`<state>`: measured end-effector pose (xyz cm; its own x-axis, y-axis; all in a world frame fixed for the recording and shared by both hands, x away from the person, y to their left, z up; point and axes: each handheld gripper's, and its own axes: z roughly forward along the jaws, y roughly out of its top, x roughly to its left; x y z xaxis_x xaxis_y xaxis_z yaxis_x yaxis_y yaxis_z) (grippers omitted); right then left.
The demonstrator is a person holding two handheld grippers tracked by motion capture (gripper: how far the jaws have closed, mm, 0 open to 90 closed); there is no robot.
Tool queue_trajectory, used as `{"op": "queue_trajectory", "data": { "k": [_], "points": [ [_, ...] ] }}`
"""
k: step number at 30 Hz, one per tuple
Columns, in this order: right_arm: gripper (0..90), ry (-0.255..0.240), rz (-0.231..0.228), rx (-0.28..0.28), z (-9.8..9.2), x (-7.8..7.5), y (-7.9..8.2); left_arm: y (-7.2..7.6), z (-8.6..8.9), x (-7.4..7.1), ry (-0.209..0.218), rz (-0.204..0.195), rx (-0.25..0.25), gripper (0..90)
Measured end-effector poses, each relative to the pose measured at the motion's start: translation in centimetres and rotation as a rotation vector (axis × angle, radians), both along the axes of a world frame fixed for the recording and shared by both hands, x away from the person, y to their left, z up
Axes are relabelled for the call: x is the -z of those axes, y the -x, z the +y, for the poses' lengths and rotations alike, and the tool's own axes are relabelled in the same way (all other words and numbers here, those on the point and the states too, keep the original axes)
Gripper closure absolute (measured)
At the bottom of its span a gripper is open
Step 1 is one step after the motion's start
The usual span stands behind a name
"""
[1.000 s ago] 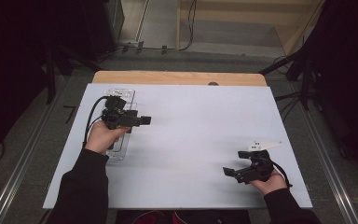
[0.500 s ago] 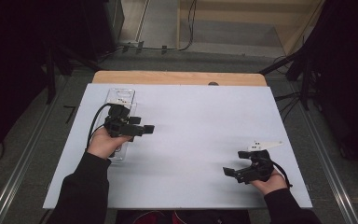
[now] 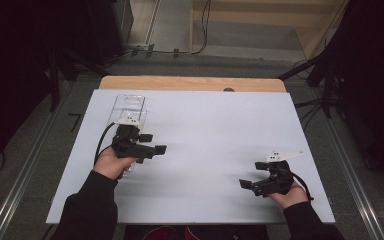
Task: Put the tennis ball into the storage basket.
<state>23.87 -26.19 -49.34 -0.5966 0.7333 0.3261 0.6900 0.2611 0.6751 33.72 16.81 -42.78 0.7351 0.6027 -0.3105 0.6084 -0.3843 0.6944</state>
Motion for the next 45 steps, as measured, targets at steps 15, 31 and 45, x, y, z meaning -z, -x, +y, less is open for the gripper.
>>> {"op": "queue_trajectory", "data": {
  "k": [15,31,45],
  "points": [
    [8.4,-0.009,0.013,-0.029,0.0,0.0,-0.1,2.6,0.7,1.8,-0.007,-0.037,0.019,20.3],
    [8.4,-0.006,0.016,-0.029,0.1,0.1,-0.1,5.0,1.4,2.9,0.006,-0.056,0.058,20.3],
    [13.5,-0.03,0.017,-0.047,0.2,0.2,-0.1,6.3,1.7,3.7,-0.012,-0.048,0.084,20.7]
  ]
}}
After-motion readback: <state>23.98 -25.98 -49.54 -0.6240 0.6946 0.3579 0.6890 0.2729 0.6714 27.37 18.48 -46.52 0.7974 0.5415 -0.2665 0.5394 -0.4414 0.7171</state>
